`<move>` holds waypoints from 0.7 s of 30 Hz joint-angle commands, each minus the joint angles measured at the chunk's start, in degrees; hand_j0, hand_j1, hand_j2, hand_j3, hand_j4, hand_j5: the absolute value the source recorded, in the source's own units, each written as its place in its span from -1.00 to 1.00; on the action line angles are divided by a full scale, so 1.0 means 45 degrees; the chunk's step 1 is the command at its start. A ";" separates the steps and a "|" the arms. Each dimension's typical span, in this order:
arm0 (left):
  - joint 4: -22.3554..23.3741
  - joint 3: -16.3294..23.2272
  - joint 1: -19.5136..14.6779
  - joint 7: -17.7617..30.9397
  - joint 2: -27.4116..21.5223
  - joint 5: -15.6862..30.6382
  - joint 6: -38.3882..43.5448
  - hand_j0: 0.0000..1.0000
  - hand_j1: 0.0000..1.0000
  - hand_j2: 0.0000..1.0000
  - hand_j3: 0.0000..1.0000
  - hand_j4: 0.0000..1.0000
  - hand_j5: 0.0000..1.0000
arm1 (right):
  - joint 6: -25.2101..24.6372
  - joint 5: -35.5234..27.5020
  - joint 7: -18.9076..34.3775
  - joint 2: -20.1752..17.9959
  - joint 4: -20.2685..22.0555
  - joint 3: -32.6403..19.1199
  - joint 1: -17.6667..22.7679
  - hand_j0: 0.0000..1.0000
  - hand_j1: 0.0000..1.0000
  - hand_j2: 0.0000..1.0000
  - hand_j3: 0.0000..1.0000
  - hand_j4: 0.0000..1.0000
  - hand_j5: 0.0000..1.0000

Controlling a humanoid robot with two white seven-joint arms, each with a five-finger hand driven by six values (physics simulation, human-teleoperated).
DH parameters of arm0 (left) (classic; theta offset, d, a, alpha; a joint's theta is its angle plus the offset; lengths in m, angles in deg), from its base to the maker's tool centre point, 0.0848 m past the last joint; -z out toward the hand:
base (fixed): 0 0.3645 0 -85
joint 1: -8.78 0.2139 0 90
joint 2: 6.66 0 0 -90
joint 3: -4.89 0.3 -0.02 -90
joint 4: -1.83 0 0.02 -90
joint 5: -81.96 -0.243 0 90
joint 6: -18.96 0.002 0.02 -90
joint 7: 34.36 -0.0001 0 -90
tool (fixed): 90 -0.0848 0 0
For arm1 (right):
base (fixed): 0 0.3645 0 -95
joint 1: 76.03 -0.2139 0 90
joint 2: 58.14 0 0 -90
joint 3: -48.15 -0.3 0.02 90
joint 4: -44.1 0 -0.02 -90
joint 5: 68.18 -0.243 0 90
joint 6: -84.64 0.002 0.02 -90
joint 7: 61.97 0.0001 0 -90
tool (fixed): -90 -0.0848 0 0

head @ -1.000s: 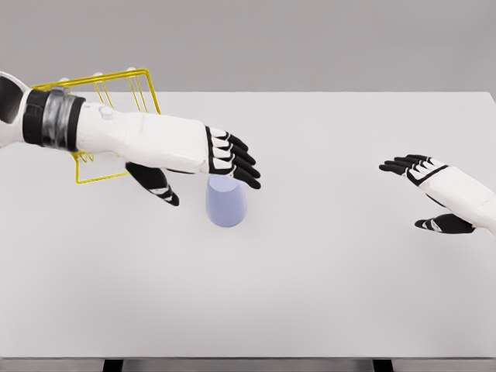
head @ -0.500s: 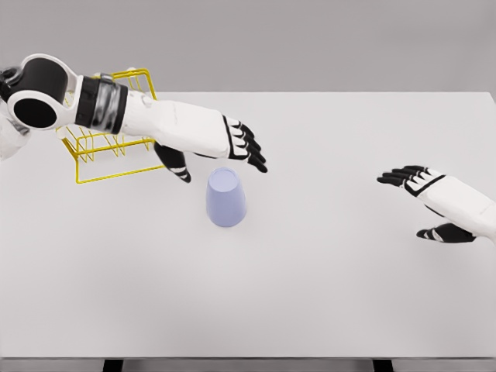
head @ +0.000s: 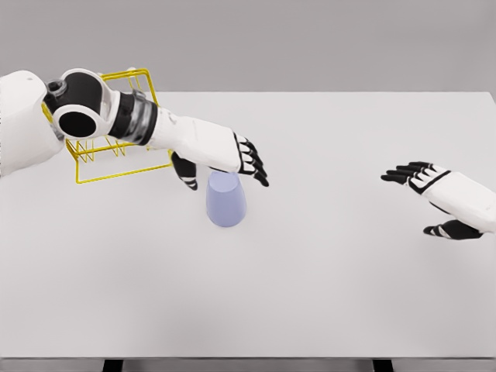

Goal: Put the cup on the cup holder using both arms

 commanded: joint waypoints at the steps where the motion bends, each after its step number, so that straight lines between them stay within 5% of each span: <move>1: 0.0223 0.0050 0.0019 -0.0005 0.0199 -0.0031 0.0032 1.00 1.00 1.00 1.00 1.00 1.00 | -0.0037 -0.0052 -0.0006 0.0083 0.0001 -0.0083 -0.0019 1.00 1.00 1.00 1.00 1.00 1.00; 21: 0.1141 0.0343 0.0391 -0.0005 0.0863 -0.0734 0.0032 0.99 0.99 0.99 0.99 0.99 0.99 | -0.0037 0.0007 -0.0006 0.0415 -0.0136 -0.0591 -0.0078 1.00 1.00 1.00 1.00 1.00 1.00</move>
